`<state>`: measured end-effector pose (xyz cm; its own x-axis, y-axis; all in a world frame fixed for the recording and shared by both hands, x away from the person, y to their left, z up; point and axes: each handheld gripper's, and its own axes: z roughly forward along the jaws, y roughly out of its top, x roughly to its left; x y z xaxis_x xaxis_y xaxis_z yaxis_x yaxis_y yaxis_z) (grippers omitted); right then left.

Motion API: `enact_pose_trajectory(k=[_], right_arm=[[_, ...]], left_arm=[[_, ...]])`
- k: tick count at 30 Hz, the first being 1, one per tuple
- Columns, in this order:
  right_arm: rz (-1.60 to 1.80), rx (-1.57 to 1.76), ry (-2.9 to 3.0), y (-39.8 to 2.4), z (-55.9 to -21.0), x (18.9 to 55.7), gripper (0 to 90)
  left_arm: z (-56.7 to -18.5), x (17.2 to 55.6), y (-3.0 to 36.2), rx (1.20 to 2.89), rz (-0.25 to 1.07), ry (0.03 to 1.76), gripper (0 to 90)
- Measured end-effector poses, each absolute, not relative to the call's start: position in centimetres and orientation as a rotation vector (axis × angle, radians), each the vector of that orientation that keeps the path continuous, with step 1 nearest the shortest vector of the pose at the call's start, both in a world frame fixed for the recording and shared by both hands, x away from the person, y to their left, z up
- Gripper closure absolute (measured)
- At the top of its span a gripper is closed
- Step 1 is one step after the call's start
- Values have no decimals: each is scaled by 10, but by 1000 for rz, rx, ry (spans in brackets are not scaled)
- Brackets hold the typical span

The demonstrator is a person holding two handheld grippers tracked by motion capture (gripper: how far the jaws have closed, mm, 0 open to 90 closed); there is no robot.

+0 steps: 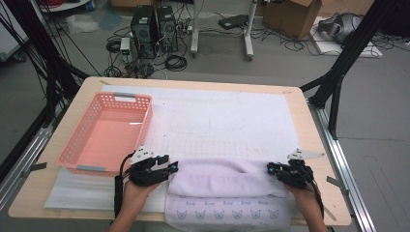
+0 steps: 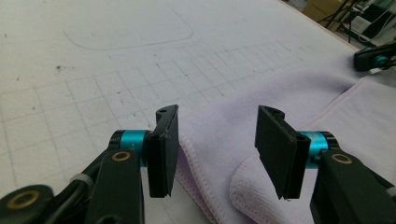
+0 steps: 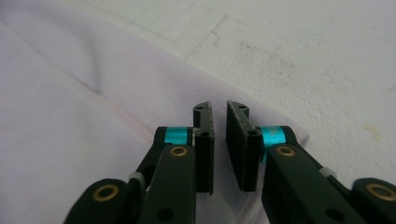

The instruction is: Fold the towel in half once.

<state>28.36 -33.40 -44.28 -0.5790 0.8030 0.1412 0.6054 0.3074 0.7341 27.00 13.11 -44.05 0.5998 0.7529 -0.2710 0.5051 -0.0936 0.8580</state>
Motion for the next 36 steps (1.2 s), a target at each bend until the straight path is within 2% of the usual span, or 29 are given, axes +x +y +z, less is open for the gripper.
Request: enact_pose_trajectory(k=[4,9,15,17,18,20,22,24,27,29,34,36], right_arm=[[936,1305,2147,-336,-444,294,837],[1050,1312,2131,-347,-439,282,698],[1118,1290,2178,-353,-434,263,623],[1106,1291,2193,-354,-436,262,614],[1106,1300,2194,-355,-437,261,611],[1115,1322,2185,-356,-439,262,597],[1116,1329,2187,-357,-441,263,582],[1093,1341,2198,-355,-442,263,548],[1067,1369,2198,-354,-446,263,483],[1070,1385,2188,-354,-446,263,462],[1089,1396,2204,-354,-443,262,453],[1073,1389,2233,-351,-445,263,441]], left_arm=[[-443,269,131,1778,307,1047,477],[-448,270,133,1800,314,1098,435],[-453,274,126,1863,287,1132,438],[-453,275,123,1880,299,1135,504],[-453,275,123,1886,310,1139,555],[-453,277,124,1878,330,1169,713],[-453,278,125,1870,329,1187,794],[-453,277,123,1879,353,1176,777],[-453,276,122,1881,327,1146,534],[-453,275,119,1900,337,1124,463],[-453,273,115,1920,367,1117,458],[-453,273,115,1922,392,1130,558]])
